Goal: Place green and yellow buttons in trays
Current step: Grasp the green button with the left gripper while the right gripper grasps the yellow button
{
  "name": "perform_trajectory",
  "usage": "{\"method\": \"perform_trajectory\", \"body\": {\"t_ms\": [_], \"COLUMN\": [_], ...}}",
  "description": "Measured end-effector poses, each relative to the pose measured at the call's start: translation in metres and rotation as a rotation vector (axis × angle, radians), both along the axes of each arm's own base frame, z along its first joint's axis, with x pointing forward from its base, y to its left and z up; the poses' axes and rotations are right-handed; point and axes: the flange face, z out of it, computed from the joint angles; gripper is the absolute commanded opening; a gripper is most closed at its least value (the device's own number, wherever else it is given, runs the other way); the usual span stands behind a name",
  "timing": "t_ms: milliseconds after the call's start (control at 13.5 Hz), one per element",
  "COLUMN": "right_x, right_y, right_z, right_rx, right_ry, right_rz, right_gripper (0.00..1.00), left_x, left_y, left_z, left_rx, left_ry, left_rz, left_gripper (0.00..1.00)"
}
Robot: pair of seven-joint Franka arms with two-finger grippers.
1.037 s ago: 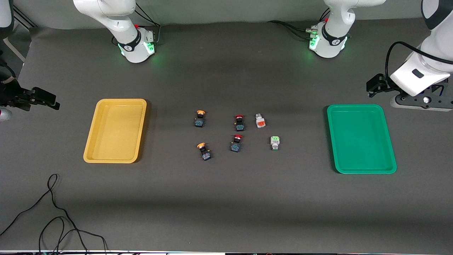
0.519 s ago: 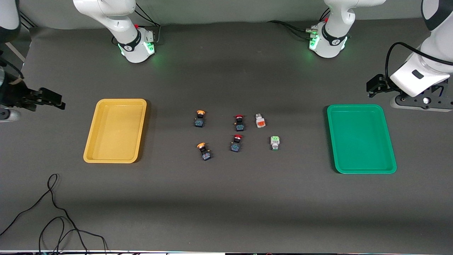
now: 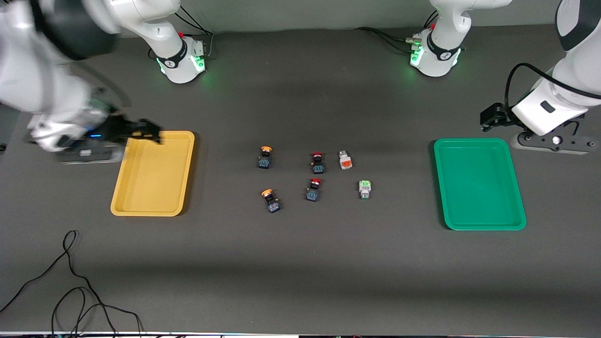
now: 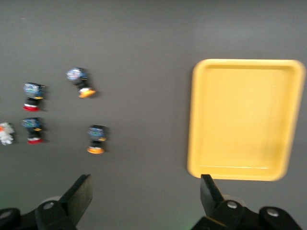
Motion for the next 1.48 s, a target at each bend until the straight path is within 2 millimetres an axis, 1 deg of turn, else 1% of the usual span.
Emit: {"method": "perform_trajectory", "body": {"t_ms": [74, 148, 222, 296, 444, 593, 667, 741, 815, 963, 1111, 1185, 1333, 1481], "right_x": [-0.012, -0.025, -0.037, -0.048, -0.064, -0.076, -0.078, -0.077, -0.074, -0.071, -0.080, -0.086, -0.092, -0.093], "right_y": [0.040, 0.075, 0.103, 0.126, 0.161, 0.185, 0.193, 0.198, 0.199, 0.196, 0.186, 0.180, 0.175, 0.174], "right_z": [-0.014, -0.027, -0.039, -0.049, -0.064, -0.078, -0.088, -0.103, -0.122, -0.174, -0.231, -0.253, -0.287, -0.316], "right_rx": [0.000, 0.001, 0.000, -0.002, -0.006, -0.013, -0.017, -0.025, -0.040, -0.073, -0.069, -0.065, -0.056, -0.042], "right_ry": [-0.012, -0.021, -0.025, -0.025, -0.021, -0.016, -0.015, -0.013, -0.014, -0.035, -0.058, -0.063, -0.075, -0.092], "right_rz": [0.003, -0.004, -0.022, -0.040, -0.047, -0.039, -0.042, -0.042, -0.037, -0.022, -0.020, -0.020, -0.020, -0.022], "right_gripper": [1.00, 1.00, 1.00, 1.00, 1.00, 1.00, 1.00, 1.00, 1.00, 1.00, 1.00, 1.00, 1.00, 1.00], "left_x": [0.003, 0.007, 0.010, 0.014, 0.022, 0.032, 0.037, 0.042, 0.047, 0.056, 0.057, 0.056, 0.054, 0.049], "left_y": [-0.009, -0.025, -0.047, -0.072, -0.119, -0.156, -0.170, -0.180, -0.186, -0.192, -0.201, -0.205, -0.211, -0.218], "left_z": [-0.005, -0.012, -0.022, -0.035, -0.072, -0.118, -0.142, -0.167, -0.190, -0.239, -0.289, -0.310, -0.346, -0.369], "left_rx": [-0.015, -0.021, -0.022, -0.022, -0.023, -0.025, -0.026, -0.029, -0.033, -0.042, -0.047, -0.045, -0.043, -0.039], "left_ry": [-0.001, -0.006, -0.013, -0.018, -0.014, -0.007, -0.003, 0.001, 0.004, 0.008, 0.018, 0.026, 0.039, 0.051], "left_rz": [0.029, 0.055, 0.075, 0.092, 0.110, 0.124, 0.137, 0.148, 0.154, 0.159, 0.160, 0.173, 0.192, 0.192], "left_gripper": [0.92, 0.92, 0.94, 0.93, 0.93, 0.93, 0.93, 0.93, 0.94, 0.98, 0.98, 0.98, 0.98, 0.98]}}
